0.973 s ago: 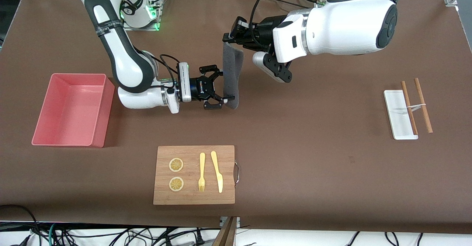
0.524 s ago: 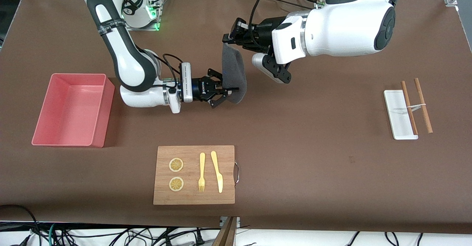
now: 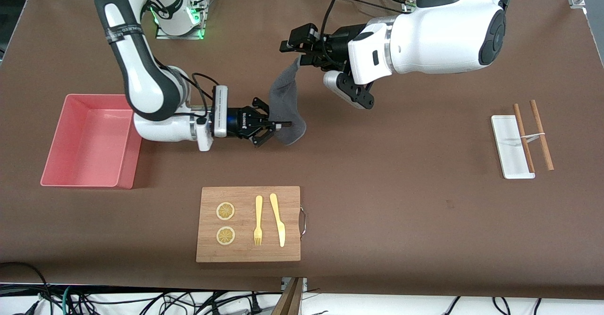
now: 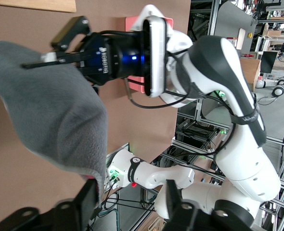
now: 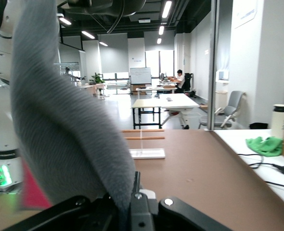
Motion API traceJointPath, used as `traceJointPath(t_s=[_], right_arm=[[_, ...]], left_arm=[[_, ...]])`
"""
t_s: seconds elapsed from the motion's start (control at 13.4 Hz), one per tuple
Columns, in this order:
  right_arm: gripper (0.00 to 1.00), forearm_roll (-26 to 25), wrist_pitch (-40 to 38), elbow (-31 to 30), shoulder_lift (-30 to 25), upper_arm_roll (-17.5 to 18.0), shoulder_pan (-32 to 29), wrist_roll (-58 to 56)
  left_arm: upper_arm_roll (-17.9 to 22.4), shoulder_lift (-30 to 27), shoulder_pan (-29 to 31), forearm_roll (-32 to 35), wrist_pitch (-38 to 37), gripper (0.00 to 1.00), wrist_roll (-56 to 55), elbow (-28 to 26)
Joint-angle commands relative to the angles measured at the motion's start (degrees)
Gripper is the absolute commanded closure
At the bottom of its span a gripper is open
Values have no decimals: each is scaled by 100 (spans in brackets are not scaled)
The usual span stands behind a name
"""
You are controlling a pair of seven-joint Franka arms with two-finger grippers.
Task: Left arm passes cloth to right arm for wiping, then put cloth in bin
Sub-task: 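Open the left gripper and withdraw it while the right gripper pulls the cloth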
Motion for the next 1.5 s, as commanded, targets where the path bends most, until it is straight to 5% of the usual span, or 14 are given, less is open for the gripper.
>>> traceJointPath(t_s=[0.0, 0.3, 0.9, 1.2, 1.42], right_arm=[[100, 214, 12, -113, -183, -149, 39, -221], [100, -320, -514, -113, -358, -640, 4, 163], [100, -3666, -2097, -113, -1350, -1512, -417, 2438], [100, -5294, -2300, -105, -1747, -1573, -541, 3820], [100, -6322, -1994, -96, -1747, -1600, -532, 4898]], left_arm=[[57, -109, 121, 853, -227, 0, -18, -6], [66, -118, 341, 2742, -983, 0, 17, -6], [127, -118, 833, 6121, -1274, 0, 8, 29], [40, -362, 1693, 6036, -1745, 0, 43, 55], [65, -836, 1730, 5451, -2091, 0, 401, -311]])
